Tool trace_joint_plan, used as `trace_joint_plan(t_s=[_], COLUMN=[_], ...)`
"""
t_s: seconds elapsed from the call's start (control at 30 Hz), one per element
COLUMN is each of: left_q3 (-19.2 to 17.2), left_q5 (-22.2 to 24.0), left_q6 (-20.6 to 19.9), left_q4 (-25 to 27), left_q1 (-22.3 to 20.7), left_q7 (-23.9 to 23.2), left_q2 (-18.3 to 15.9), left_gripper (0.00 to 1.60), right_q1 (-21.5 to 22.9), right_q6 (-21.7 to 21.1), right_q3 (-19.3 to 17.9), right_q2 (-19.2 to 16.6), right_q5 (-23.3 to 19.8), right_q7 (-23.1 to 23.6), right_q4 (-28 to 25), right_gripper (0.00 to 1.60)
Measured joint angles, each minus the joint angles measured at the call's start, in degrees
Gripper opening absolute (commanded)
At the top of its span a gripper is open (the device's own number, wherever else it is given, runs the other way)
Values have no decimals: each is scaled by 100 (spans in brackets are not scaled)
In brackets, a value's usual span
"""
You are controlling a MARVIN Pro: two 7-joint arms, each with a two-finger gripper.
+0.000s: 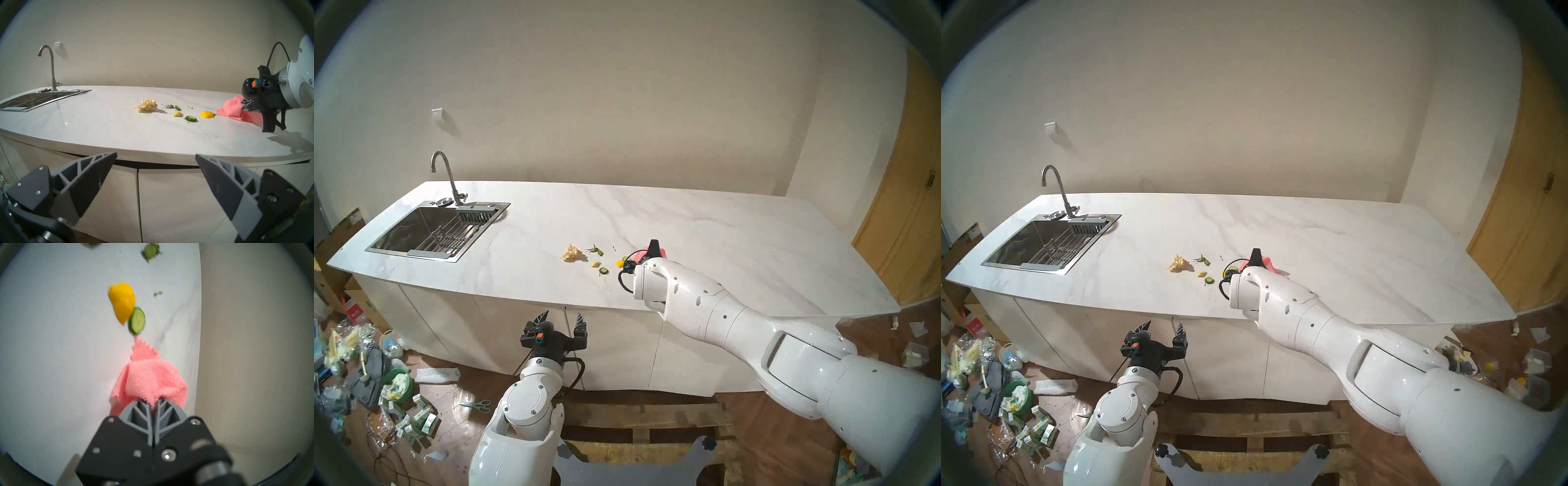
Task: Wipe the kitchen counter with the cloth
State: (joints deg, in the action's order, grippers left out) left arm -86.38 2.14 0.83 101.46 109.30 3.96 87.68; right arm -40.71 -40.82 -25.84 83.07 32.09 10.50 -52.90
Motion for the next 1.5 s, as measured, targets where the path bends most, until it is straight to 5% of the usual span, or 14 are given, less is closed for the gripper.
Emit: trace_joint_plan(t_s=[0.67,1.0,1.5], left_q3=[6,9,12], left_q5=[4,6,12], left_q6=[0,0,0], left_q4=[-16,-22,-14], left_q1=[-6,-8,-7], left_q7=[10,15,19], left_q2=[-8,-12,-19], left_gripper=[160,160,160], right_q1=[222,427,881], right_q6=[331,490,521], right_q3=[404,269,-366], right_q2=[1128,1627,1487], right_q5=[-236,-336,-412], right_q7=[-88,-295,-994], right_q4=[778,1501,1426], right_gripper=[0,0,0])
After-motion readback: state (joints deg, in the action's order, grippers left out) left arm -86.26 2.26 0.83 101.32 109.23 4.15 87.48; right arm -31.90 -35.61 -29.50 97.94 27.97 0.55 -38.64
